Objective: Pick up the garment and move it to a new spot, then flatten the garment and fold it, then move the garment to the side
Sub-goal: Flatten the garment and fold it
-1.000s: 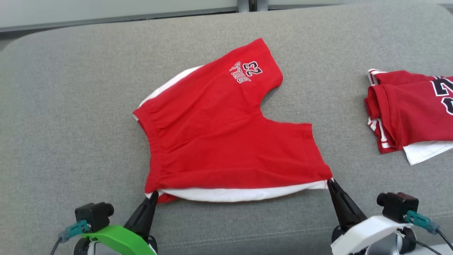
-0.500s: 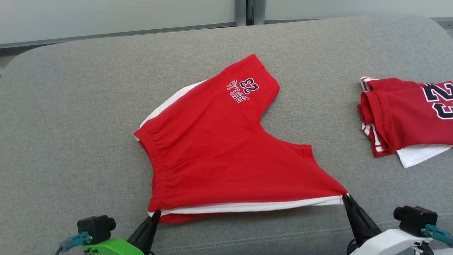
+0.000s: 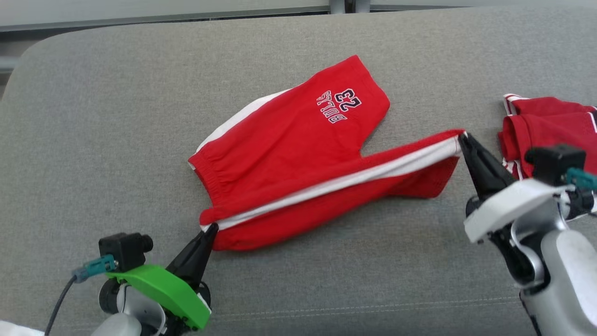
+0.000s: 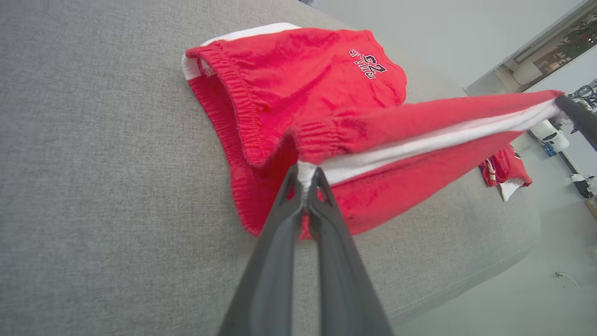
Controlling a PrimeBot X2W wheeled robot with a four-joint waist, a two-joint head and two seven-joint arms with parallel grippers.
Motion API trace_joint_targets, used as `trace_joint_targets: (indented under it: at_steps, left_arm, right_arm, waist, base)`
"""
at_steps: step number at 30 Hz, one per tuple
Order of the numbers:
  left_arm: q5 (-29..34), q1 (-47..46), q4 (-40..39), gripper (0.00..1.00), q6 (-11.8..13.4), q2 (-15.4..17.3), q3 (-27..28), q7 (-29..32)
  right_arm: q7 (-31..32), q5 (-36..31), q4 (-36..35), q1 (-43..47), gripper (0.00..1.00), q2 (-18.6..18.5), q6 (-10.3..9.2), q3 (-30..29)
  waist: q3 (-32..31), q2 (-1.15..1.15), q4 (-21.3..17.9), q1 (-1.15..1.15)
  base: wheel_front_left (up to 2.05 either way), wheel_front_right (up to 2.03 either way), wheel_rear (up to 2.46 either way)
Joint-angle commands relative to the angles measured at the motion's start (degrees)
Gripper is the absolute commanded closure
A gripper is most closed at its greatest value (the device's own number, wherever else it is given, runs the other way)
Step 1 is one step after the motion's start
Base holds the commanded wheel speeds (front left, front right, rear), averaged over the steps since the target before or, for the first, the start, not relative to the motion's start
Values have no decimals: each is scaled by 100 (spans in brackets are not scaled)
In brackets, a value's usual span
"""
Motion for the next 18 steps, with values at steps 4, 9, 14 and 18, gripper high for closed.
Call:
trace_joint_targets:
  at_steps: [4,9,14,18]
  left_arm:
    - [31,-580,168,100,-168,-155,75,4]
    - [5,-1348,679,100,-396,-561,168,-107]
    - [-48,-2064,1466,100,-679,-1078,132,-194]
    - [-96,-2541,2113,100,-838,-1403,136,-320]
  right_arm:
    - [-128,-108,706,-1194,100,-331,-2,282]
    - [-343,-210,1820,-2593,100,-536,-4,670]
    - [-607,-336,2969,-3729,100,-630,-4,1139]
    - [-814,-384,3802,-4427,100,-630,-4,1409]
  waist:
    - [430,0,340,0]
    - [807,0,676,0]
    - [1153,0,1001,0]
    - [1392,0,1204,0]
  base:
    - [0,0,0]
    - [0,0,0]
    - [0,0,0]
    - [0,0,0]
